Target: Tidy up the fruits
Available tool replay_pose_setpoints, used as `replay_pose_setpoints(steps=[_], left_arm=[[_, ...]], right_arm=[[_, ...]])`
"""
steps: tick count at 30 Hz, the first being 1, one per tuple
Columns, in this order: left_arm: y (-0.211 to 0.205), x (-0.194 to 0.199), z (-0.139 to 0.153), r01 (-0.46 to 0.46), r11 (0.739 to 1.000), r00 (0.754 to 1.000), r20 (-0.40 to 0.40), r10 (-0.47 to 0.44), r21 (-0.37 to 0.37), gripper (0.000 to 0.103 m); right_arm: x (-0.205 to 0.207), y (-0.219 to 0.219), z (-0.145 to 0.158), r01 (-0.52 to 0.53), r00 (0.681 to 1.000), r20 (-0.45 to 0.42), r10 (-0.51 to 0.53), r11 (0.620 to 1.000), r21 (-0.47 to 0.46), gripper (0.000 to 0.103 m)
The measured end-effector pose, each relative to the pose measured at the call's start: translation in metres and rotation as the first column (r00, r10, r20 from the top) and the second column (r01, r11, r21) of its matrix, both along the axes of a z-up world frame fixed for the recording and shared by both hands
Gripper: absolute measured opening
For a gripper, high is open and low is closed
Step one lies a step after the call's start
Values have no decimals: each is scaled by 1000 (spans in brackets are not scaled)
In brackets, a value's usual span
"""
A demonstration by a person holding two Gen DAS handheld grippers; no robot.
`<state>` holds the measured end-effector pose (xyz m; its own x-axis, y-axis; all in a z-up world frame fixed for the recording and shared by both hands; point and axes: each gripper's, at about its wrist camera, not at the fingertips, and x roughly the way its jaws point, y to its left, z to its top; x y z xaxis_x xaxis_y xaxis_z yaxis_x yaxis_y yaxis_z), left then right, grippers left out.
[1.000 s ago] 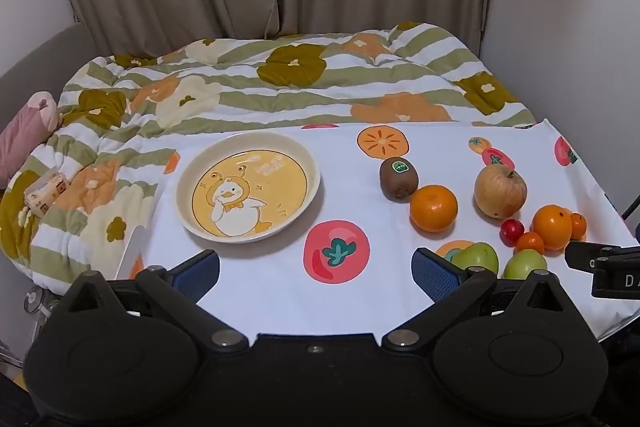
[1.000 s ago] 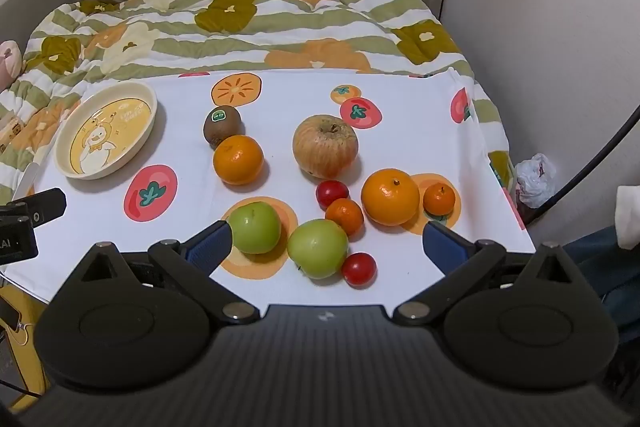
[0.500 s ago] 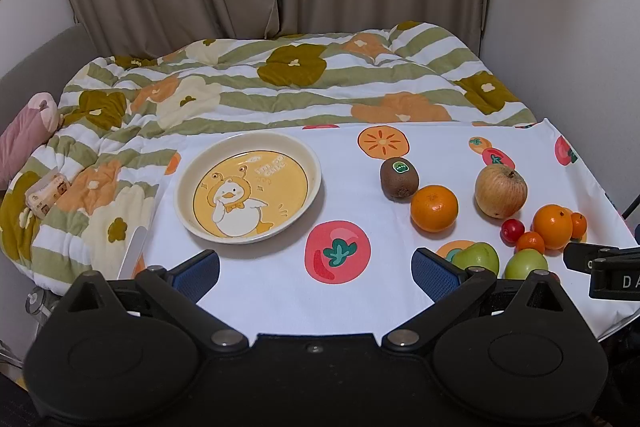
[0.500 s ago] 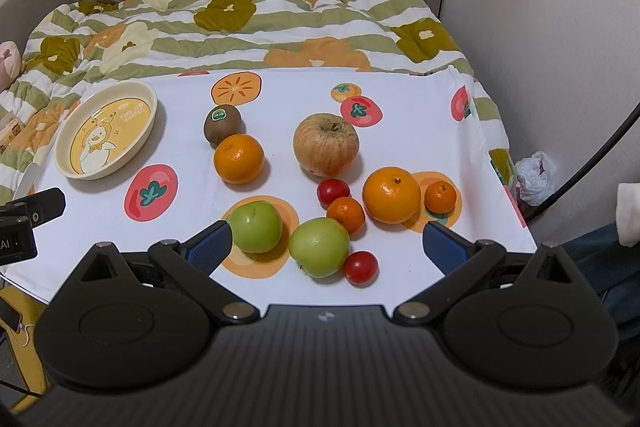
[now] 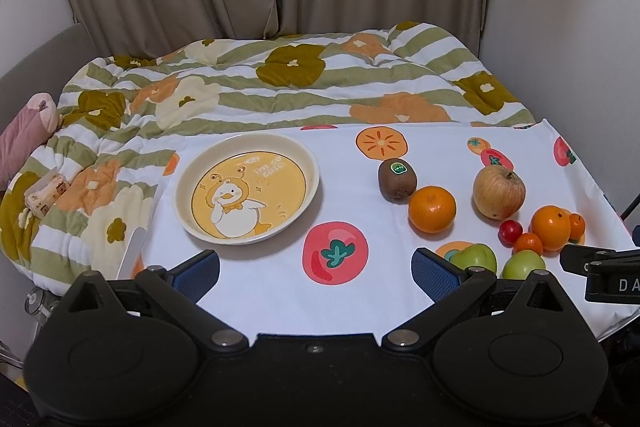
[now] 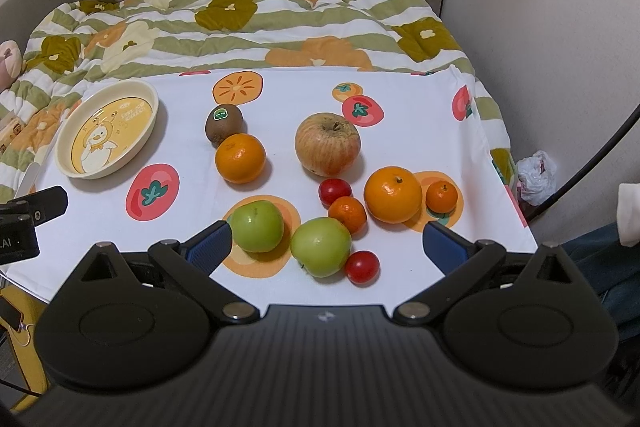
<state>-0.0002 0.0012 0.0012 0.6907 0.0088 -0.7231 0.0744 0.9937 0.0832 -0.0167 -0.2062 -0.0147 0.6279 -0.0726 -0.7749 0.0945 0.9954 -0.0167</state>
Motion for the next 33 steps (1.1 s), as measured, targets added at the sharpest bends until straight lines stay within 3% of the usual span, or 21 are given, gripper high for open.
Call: replay_pose_setpoints(steps=[33], left_arm=[[0,-3,3,-5,1000,1000,8,4,10,103]], right_arm=[[0,2,0,0,1000,-3,0,1000,2,103]])
